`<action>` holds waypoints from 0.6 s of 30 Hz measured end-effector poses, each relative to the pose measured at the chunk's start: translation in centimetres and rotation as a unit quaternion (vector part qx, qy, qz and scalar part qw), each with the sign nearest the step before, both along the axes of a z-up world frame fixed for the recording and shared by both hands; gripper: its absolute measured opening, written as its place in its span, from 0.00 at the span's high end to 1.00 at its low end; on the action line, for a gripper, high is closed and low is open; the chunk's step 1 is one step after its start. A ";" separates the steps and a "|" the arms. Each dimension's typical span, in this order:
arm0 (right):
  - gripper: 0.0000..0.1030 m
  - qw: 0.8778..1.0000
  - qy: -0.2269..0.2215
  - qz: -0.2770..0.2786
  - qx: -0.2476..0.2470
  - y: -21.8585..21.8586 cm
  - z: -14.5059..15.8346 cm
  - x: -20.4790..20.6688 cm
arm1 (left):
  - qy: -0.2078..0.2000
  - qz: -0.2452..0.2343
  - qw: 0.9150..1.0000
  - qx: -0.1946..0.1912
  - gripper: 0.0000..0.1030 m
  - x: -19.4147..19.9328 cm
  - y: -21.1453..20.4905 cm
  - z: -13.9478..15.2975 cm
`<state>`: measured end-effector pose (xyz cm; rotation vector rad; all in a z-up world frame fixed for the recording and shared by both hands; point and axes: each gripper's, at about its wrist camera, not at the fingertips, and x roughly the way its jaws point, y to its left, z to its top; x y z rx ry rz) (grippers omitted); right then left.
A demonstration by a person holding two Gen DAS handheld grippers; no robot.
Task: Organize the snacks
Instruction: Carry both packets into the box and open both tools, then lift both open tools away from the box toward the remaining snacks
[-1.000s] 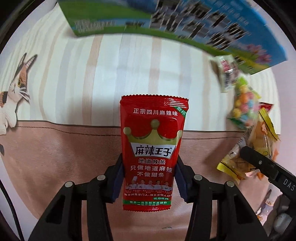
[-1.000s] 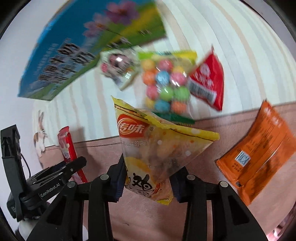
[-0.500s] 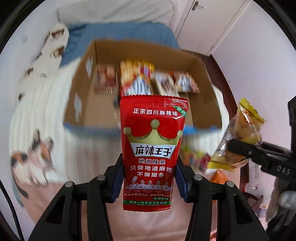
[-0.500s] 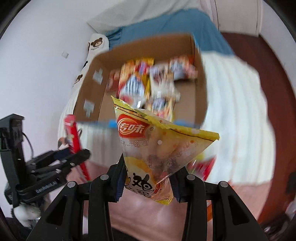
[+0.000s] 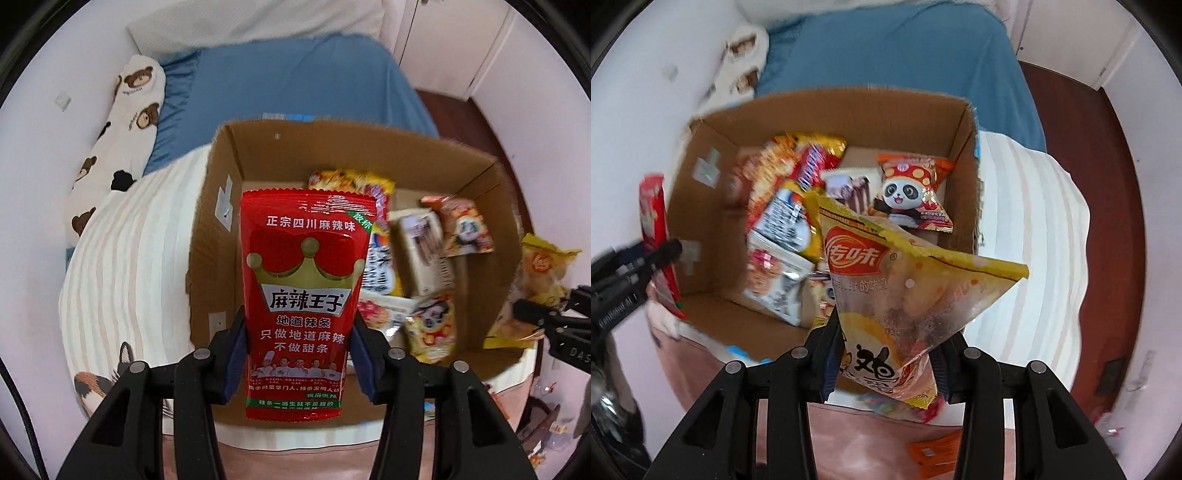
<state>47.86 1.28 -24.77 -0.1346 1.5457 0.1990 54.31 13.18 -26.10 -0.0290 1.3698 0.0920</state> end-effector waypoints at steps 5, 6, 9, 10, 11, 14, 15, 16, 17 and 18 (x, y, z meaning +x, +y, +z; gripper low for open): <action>0.12 0.999 0.025 0.019 -0.041 1.1 -2.4 0.9 | 0.041 0.008 0.999 -0.026 0.48 0.9 0.3 -2.7; 0.12 0.999 0.028 0.019 -0.042 1.2 -2.7 0.8 | 0.047 0.006 0.999 -0.026 0.47 1.1 0.4 -3.3; 0.11 0.999 0.029 0.015 -0.038 1.2 -3.3 0.6 | 0.051 0.002 0.998 -0.023 0.15 1.0 0.0 -4.1; 0.10 0.999 0.025 0.012 -0.038 1.2 -3.5 0.4 | 0.051 0.001 0.998 -0.024 0.12 0.9 -0.1 -4.1; 0.08 0.999 0.022 0.011 -0.039 1.2 -3.7 0.3 | 0.049 0.003 0.998 -0.030 0.12 0.9 -0.1 -4.1; 0.08 1.000 0.012 -0.001 -0.027 1.0 -3.8 -0.6 | 0.032 0.015 0.998 -0.045 0.11 0.4 0.1 -4.2; 0.08 1.000 0.005 -0.004 -0.025 1.0 -3.8 -0.9 | 0.026 0.017 0.998 -0.048 0.10 0.2 0.1 -4.1; 0.08 1.000 -0.003 -0.007 -0.023 1.0 -3.7 -1.2 | 0.021 0.016 0.998 -0.052 0.08 0.1 0.1 -4.0; 0.07 1.000 -0.007 -0.008 -0.022 1.0 -3.6 -1.4 | 0.018 0.015 0.998 -0.055 0.03 -0.1 0.1 -4.0; 0.07 1.000 -0.013 -0.011 -0.020 1.0 -3.6 -1.7 | 0.017 0.015 0.998 -0.057 0.00 -0.3 0.1 -4.0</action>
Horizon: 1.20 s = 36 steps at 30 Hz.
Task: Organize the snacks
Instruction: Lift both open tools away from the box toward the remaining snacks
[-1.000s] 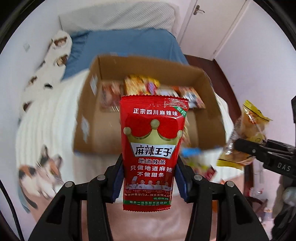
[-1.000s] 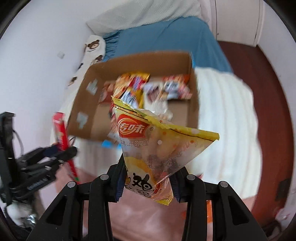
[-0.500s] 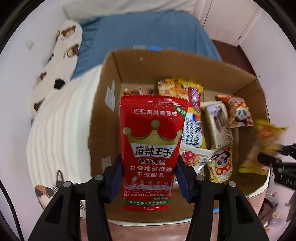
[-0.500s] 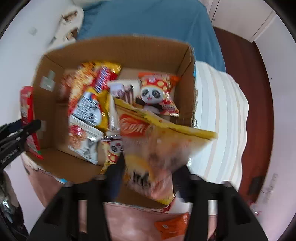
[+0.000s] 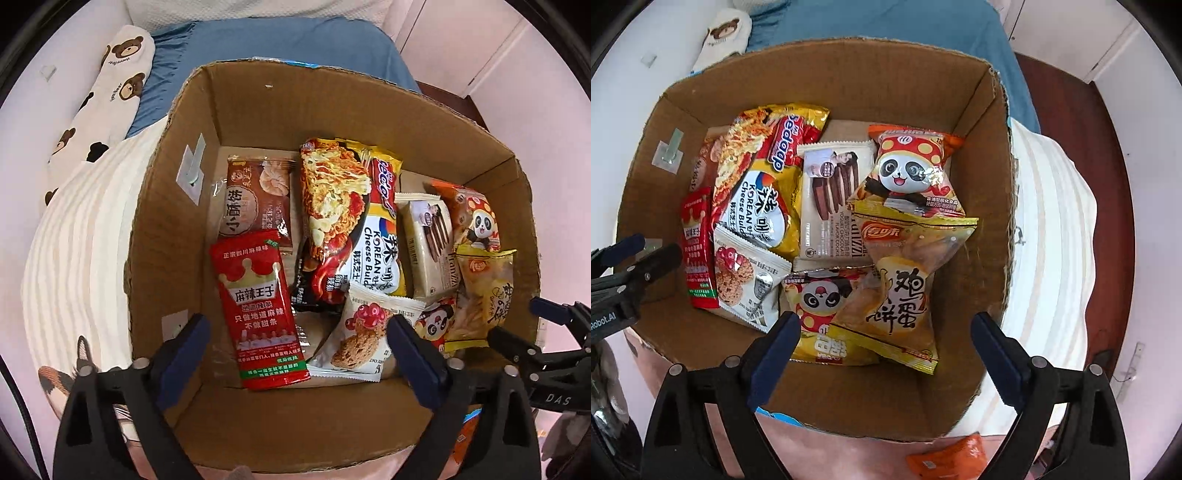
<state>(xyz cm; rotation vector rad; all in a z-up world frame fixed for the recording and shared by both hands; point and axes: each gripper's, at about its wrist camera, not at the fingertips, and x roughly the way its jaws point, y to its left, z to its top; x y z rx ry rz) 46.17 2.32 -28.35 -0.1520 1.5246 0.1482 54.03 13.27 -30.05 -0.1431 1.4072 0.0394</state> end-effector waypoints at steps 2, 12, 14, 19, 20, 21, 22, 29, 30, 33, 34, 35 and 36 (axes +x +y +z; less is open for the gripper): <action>0.07 1.000 -0.011 -0.011 0.012 -0.1 0.1 -0.7 | -0.002 0.007 1.000 -0.001 0.00 -0.5 0.1 0.1; 0.06 0.994 -0.095 -0.034 0.037 0.3 3.2 -4.4 | -0.052 0.001 0.999 0.006 0.00 -3.8 -1.1 2.6; 0.06 0.993 -0.108 -0.037 0.041 0.1 3.9 -5.1 | -0.063 -0.004 0.998 0.009 0.00 -4.7 -1.5 3.4; 0.06 0.988 -0.140 -0.037 0.046 0.0 5.5 -7.7 | -0.098 -0.015 0.995 0.032 0.00 -7.7 -2.3 5.7; 0.06 0.987 -0.147 -0.038 0.046 -0.1 5.9 -8.2 | -0.106 -0.015 0.994 0.033 0.00 -8.4 -2.4 6.3; 0.06 0.986 -0.152 -0.039 0.048 -0.2 6.2 -8.7 | -0.112 -0.015 0.993 0.033 0.00 -9.0 -2.3 6.7; 0.06 0.985 -0.160 -0.040 0.051 -0.3 6.7 -9.4 | -0.118 -0.015 0.992 0.034 0.00 -9.6 -2.3 7.1; 0.06 0.977 -0.200 -0.043 0.063 -0.7 9.5 -13.3 | -0.151 -0.022 0.987 0.044 0.00 -13.3 -3.2 9.5; 0.06 0.976 -0.204 -0.042 0.064 -0.7 9.9 -13.9 | -0.157 -0.023 0.986 0.046 0.00 -13.8 -3.3 9.9; 0.06 0.972 -0.222 -0.039 0.068 -0.7 11.2 -15.8 | -0.172 -0.023 0.984 0.048 0.00 -15.3 -3.6 11.1; 0.06 0.971 -0.226 -0.039 0.070 -0.7 11.6 -16.2 | -0.175 -0.023 0.983 0.046 0.00 -15.7 -3.7 11.3; 0.06 0.970 -0.230 -0.038 0.073 -0.7 11.9 -16.7 | -0.179 -0.024 0.983 0.046 0.00 -16.1 -3.8 11.6; 0.06 0.968 -0.235 -0.037 0.075 -0.6 12.3 -17.1 | -0.182 -0.024 0.982 0.048 0.00 -16.5 -3.9 11.9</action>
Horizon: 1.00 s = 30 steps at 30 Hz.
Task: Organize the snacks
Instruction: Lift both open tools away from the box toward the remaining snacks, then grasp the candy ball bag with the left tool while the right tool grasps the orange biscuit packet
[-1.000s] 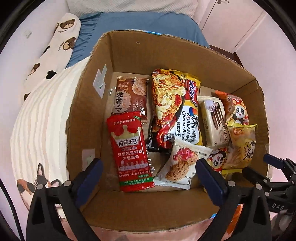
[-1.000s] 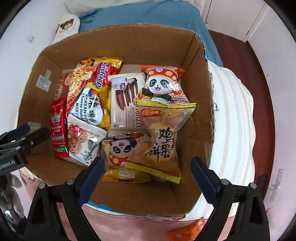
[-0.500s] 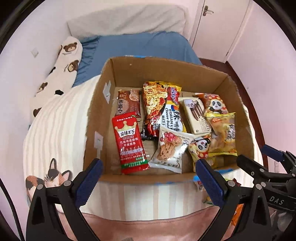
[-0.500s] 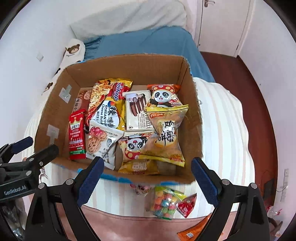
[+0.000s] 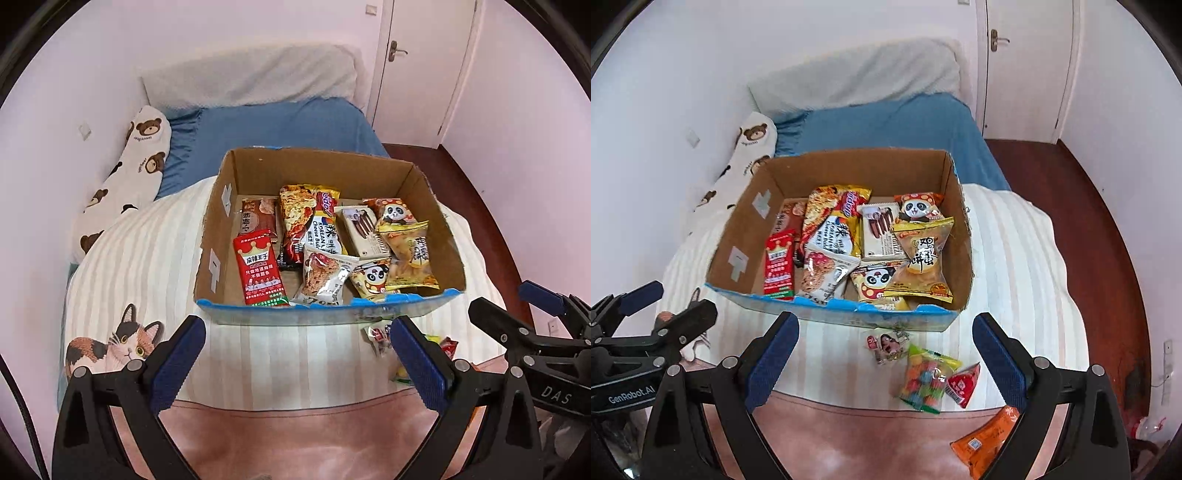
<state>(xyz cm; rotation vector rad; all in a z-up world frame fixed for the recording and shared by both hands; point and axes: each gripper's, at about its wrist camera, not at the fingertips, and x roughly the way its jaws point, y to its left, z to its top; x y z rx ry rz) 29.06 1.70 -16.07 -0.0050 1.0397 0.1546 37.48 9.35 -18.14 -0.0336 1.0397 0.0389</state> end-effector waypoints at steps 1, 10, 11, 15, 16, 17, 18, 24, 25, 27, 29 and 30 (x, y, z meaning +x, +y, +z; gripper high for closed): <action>0.06 1.000 -0.008 0.000 -0.003 0.1 0.4 -0.6 | -0.004 -0.001 1.000 0.001 0.00 -0.4 -0.1 0.2; 0.06 0.999 -0.045 -0.014 0.017 -0.8 2.2 -3.0 | -0.027 0.015 1.000 0.003 0.00 -2.2 0.1 2.0; 0.06 0.998 -0.047 -0.015 0.029 -1.1 2.3 -3.1 | -0.028 0.016 0.999 0.003 0.00 -2.3 0.1 2.1; 0.06 0.996 -0.054 -0.036 0.058 -3.3 2.3 -4.2 | -0.048 0.026 0.998 0.030 0.00 -2.9 -0.5 2.5; 0.06 0.996 -0.048 -0.049 0.056 -4.3 1.7 -4.6 | -0.052 0.025 0.998 0.035 0.00 -3.1 -0.8 2.4; 0.06 0.996 -0.037 -0.061 0.058 -5.3 1.1 -4.8 | -0.057 0.020 0.997 0.038 0.00 -3.3 -1.3 2.1; 0.06 0.995 -0.028 -0.070 0.061 -6.0 0.5 -4.9 | -0.058 0.016 0.997 0.040 0.00 -3.4 -1.7 1.8; 0.06 0.979 0.069 -0.166 0.094 -13.3 -6.4 -6.7 | 0.019 -0.017 0.998 0.052 0.00 -2.0 -5.4 -3.9; 0.06 0.973 0.092 -0.184 0.101 -14.7 -8.0 -7.2 | 0.035 -0.027 0.998 0.050 0.00 -1.7 -6.2 -5.0; 0.06 0.964 0.118 -0.207 0.116 -16.5 -10.2 -8.1 | 0.075 -0.053 0.995 0.044 0.00 -0.9 -8.3 -7.8; 0.06 0.953 0.147 -0.231 0.132 -18.2 -12.6 -8.9 | 0.101 -0.074 0.991 0.040 0.00 -0.3 -10.0 -10.0; 0.06 0.947 0.157 -0.242 0.140 -19.0 -13.6 -9.2 | 0.119 -0.088 0.988 0.041 0.00 0.2 -11.3 -11.4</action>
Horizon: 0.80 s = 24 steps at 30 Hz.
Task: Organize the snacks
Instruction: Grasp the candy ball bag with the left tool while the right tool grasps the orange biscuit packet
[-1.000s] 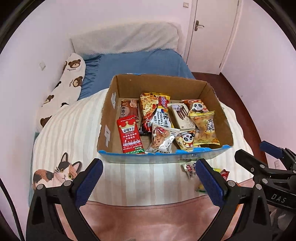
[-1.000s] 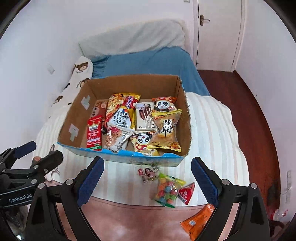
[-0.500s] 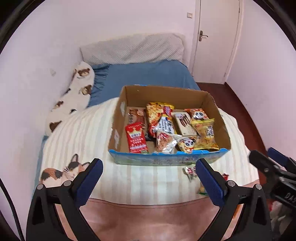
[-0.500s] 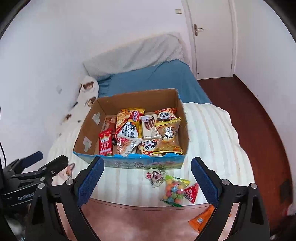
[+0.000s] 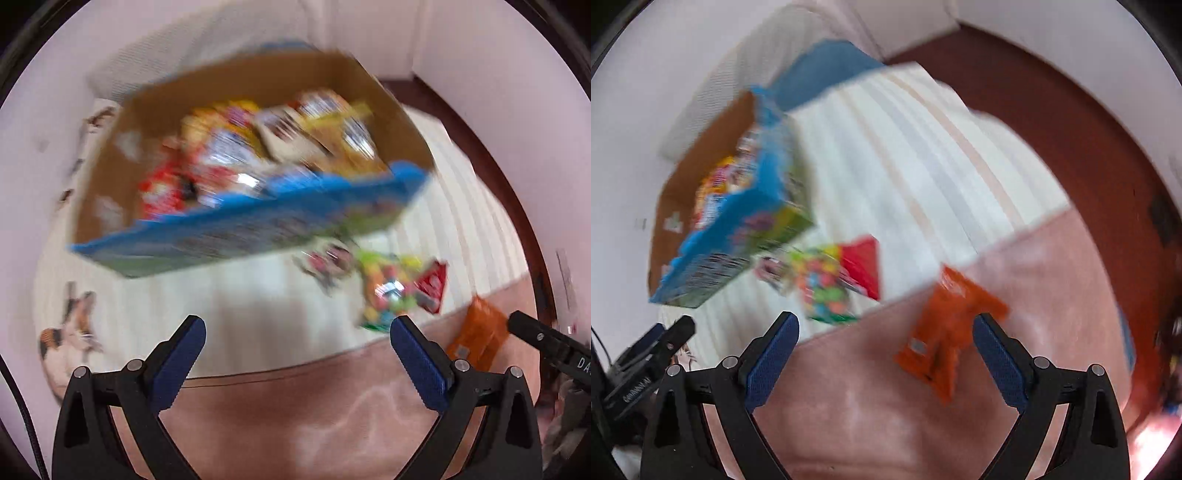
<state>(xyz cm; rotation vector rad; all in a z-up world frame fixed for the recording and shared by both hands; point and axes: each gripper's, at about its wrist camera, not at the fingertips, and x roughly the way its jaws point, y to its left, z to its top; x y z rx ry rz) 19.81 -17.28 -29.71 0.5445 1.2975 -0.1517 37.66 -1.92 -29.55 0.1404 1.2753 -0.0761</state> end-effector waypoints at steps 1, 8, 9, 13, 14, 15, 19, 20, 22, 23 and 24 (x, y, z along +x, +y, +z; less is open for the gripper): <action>0.06 1.000 0.011 -0.012 0.009 -0.7 -1.3 -0.3 | 0.012 -0.010 1.000 0.000 0.00 0.4 -0.9 -1.0; 0.06 0.997 0.045 -0.048 0.031 -2.3 -6.1 -0.7 | 0.085 -0.071 0.994 0.024 0.00 3.8 -7.2 -7.9; 0.11 0.997 0.047 -0.048 0.037 -2.4 -6.7 -0.6 | 0.089 -0.073 0.993 0.029 0.01 4.1 -7.6 -8.6; 0.38 0.997 0.061 -0.036 0.038 -1.7 -8.6 -0.2 | 0.106 -0.072 0.992 0.022 0.16 5.0 -8.2 -10.4; 0.41 0.997 0.063 -0.032 0.035 -1.6 -8.9 -0.2 | 0.110 -0.068 0.991 0.010 0.28 5.1 -8.2 -10.5; 0.48 0.997 0.063 -0.027 0.030 -1.5 -9.1 -0.1 | 0.115 -0.067 0.991 -0.007 0.41 5.0 -8.1 -10.5; 0.53 0.998 0.057 0.000 0.020 -1.1 -9.3 -0.1 | 0.114 -0.066 0.991 -0.005 0.48 4.1 -8.3 -10.4; 0.55 0.998 0.059 0.011 0.020 -1.0 -9.3 -0.1 | 0.116 -0.063 0.991 -0.005 0.49 3.7 -8.2 -10.3; 0.56 0.998 0.061 0.025 0.022 -0.8 -9.1 -0.1 | 0.124 -0.055 0.991 -0.009 0.49 2.6 -7.4 -10.4; 0.57 0.997 0.062 0.037 0.024 -0.6 -9.1 -0.2 | 0.125 -0.051 0.991 -0.009 0.49 2.2 -7.0 -10.3; 0.57 0.997 0.064 0.046 0.026 -0.3 -9.1 -0.3 | 0.127 -0.048 0.991 -0.009 0.49 1.4 -6.3 -10.3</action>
